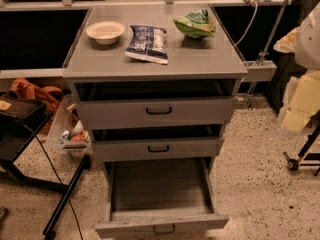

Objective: Place blue chip bag into bottom drawer

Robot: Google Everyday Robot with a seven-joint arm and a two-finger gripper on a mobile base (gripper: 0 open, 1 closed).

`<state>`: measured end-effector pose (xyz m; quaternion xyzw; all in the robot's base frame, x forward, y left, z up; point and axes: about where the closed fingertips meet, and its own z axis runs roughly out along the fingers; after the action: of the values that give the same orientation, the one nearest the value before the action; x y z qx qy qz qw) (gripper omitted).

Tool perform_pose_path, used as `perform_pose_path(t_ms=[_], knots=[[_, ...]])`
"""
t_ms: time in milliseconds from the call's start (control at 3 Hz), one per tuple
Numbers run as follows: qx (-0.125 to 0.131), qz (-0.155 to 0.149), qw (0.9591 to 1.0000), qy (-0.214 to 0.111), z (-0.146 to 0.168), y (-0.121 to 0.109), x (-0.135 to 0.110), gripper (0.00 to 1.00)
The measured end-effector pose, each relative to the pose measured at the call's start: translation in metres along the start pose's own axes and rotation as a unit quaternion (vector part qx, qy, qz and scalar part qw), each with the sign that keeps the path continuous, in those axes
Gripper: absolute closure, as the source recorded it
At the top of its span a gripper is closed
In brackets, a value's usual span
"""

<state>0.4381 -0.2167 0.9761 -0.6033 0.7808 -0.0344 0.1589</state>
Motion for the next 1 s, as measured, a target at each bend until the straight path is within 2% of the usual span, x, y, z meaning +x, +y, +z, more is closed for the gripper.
perform_pose_path(t_ms=[333, 667, 1000], knots=[[0.0, 0.0, 1.0, 0.0, 0.0, 0.0, 0.0, 0.0], [0.013, 0.009, 0.9998, -0.008, 0.006, -0.01, -0.009, 0.0], [0.03, 0.024, 0.999, -0.022, 0.033, -0.034, -0.041, 0.0]])
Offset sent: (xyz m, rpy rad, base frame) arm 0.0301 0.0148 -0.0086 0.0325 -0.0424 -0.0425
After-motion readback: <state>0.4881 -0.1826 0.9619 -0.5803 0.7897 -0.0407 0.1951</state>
